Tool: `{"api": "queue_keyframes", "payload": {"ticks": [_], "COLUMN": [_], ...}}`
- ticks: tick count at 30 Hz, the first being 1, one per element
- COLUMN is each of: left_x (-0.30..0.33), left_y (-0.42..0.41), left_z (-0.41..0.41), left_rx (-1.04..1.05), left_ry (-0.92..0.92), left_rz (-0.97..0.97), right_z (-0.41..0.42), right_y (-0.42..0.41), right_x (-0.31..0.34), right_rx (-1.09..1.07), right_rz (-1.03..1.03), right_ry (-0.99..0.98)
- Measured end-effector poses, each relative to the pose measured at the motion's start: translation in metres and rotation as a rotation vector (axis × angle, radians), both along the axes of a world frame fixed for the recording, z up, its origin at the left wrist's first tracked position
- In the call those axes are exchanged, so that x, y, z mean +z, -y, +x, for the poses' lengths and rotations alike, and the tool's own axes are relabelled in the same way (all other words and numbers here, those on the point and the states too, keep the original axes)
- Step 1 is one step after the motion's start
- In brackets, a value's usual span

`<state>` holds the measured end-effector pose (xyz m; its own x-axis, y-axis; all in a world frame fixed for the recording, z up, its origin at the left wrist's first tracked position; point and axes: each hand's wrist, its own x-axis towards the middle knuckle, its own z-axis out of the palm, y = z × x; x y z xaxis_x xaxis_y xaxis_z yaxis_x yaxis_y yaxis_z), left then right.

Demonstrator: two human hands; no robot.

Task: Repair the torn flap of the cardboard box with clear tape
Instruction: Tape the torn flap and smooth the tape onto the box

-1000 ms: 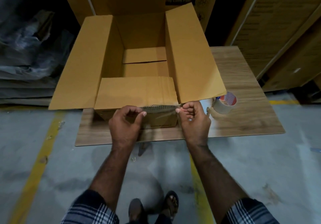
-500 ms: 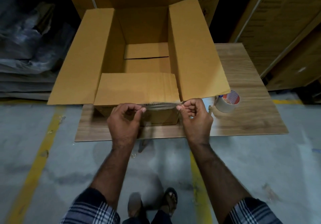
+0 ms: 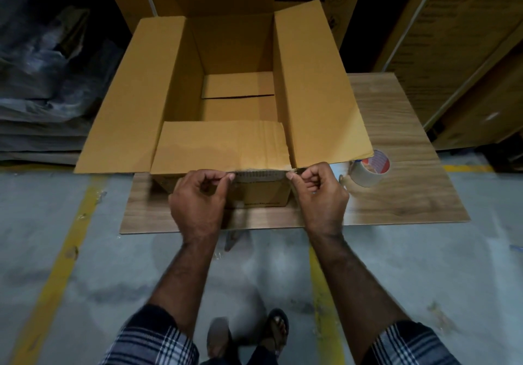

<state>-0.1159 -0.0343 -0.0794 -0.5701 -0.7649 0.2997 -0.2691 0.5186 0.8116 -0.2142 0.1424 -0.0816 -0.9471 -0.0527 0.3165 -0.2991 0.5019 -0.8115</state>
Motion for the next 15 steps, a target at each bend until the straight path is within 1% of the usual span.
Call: {"api": "queue_keyframes", "payload": {"ticks": [2, 6, 9, 12, 15], "left_x": [0.001, 0.008, 0.010, 0.003, -0.004], "left_y": [0.000, 0.004, 0.002, -0.013, -0.036], "left_z": [0.000, 0.004, 0.009, 0.015, 0.020], "left_rx": [0.015, 0.115, 0.051, -0.037, -0.183], "left_ry": [0.042, 0.091, 0.124, 0.089, 0.066], "left_rz": [-0.034, 0.051, -0.013, 0.015, -0.083], "right_z": [-0.001, -0.002, 0.001, 0.014, 0.033], "right_y": [-0.001, -0.003, -0.004, -0.007, -0.004], "right_x": [-0.001, -0.006, -0.007, -0.009, -0.011], "right_rx": [-0.007, -0.015, 0.026, 0.068, 0.181], "right_rz": [0.014, 0.028, 0.061, 0.047, 0.093], "right_ry": [-0.003, -0.004, -0.028, -0.017, -0.011]}}
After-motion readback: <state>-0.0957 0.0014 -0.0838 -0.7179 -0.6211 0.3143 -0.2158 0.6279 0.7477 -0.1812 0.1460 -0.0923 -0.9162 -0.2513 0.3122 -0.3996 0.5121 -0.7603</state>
